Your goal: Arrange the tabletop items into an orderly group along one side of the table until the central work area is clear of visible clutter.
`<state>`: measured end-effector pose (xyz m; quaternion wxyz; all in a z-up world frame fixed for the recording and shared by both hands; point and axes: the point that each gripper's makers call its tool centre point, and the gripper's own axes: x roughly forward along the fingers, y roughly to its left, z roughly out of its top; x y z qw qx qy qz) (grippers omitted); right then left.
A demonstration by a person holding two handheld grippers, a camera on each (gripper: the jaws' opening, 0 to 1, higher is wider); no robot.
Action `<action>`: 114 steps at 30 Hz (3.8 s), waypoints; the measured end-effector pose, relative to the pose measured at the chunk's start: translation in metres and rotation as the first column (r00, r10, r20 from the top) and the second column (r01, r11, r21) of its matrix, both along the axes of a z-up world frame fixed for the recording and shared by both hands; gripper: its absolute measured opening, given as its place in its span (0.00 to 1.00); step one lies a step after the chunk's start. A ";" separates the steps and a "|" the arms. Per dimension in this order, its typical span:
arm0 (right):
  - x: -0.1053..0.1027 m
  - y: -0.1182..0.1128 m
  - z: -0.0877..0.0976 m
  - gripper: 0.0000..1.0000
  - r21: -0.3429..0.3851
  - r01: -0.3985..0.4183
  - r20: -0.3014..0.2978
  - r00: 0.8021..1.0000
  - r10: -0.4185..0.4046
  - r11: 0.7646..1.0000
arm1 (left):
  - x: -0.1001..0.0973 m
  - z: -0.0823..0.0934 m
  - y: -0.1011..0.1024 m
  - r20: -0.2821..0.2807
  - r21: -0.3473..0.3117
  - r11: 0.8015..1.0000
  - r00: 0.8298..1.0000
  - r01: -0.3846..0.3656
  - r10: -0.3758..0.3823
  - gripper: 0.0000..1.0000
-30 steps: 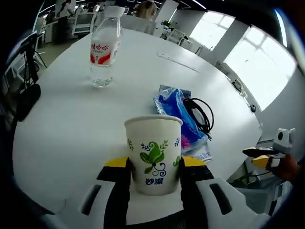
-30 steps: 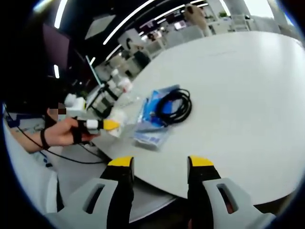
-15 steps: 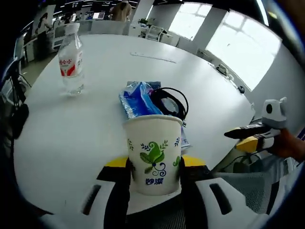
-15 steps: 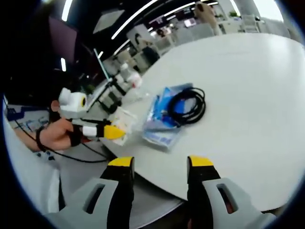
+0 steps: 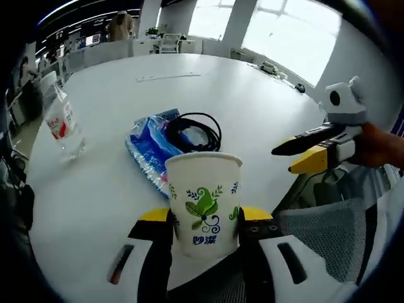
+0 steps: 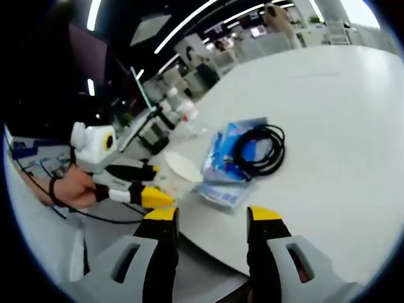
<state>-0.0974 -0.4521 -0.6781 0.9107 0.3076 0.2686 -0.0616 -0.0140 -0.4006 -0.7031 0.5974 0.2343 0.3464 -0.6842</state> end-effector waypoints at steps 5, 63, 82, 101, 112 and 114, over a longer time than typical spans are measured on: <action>0.010 0.003 0.007 0.38 -0.002 -0.032 0.016 0.999 0.032 0.999 | -0.013 0.000 -0.002 0.093 0.020 0.987 0.982 0.162 -0.164 0.40; 0.042 0.045 0.011 0.00 0.057 -0.211 0.075 0.976 0.206 0.976 | -0.041 0.005 -0.006 0.167 -0.008 0.940 0.927 0.342 -0.336 0.39; 0.035 0.030 0.001 0.00 0.099 -0.113 0.048 0.993 0.109 0.989 | 0.046 0.006 0.013 -0.062 -0.088 0.976 0.979 -0.198 0.193 0.39; 0.049 0.031 0.002 0.00 0.104 -0.114 0.029 0.993 0.111 0.988 | 0.091 0.015 0.025 -0.138 -0.123 0.900 0.906 -0.418 0.401 0.37; 0.083 0.026 0.012 0.00 0.055 -0.188 0.026 0.982 0.187 0.981 | 0.106 0.019 0.035 -0.138 -0.135 0.885 0.893 -0.445 0.428 0.38; 0.090 0.026 0.014 0.00 0.048 -0.204 0.028 0.979 0.203 0.978 | 0.108 0.020 0.037 -0.134 -0.138 0.885 0.894 -0.445 0.428 0.38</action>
